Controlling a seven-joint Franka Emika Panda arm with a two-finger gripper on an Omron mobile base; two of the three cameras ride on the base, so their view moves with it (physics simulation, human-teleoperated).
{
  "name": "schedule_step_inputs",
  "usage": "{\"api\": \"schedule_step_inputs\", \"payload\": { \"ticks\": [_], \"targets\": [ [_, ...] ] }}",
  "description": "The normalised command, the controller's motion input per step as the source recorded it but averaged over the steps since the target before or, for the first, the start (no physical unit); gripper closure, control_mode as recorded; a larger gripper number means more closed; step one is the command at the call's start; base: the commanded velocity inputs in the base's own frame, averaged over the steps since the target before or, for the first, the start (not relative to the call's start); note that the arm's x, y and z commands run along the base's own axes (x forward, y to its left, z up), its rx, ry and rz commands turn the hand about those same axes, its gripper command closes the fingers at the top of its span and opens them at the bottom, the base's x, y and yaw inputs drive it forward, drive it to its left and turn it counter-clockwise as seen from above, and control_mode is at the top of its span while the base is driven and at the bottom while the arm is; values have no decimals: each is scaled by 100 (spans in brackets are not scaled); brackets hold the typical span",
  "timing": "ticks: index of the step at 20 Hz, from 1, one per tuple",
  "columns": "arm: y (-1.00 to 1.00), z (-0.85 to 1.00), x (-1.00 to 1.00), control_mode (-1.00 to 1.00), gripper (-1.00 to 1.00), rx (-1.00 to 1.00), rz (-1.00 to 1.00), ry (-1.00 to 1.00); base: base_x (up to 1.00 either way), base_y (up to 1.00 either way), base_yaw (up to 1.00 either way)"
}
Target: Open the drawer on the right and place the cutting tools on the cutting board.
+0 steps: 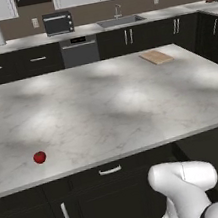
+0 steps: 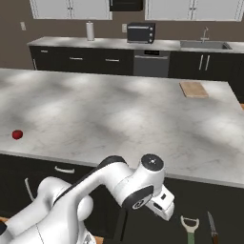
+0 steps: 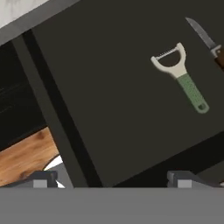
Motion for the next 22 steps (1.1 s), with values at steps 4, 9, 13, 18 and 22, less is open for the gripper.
{"api": "schedule_step_inputs", "payload": {
  "ticks": [4, 9, 13, 18, 22],
  "targets": [
    [-67, -34, 54, -100, -100, 0, 16, 20, 0, 0, 0],
    [-99, -46, 45, -100, -100, 5, 19, 14, 0, 0, 0],
    [-43, -17, 4, -100, -100, 2, 2, 2, 0, 0, 0],
    [-37, -35, -17, -100, -100, 1, -4, 1, 0, 0, 0],
    [-27, -55, 0, -100, -100, 0, -14, 0, 0, 0, 0]
  ]
}}
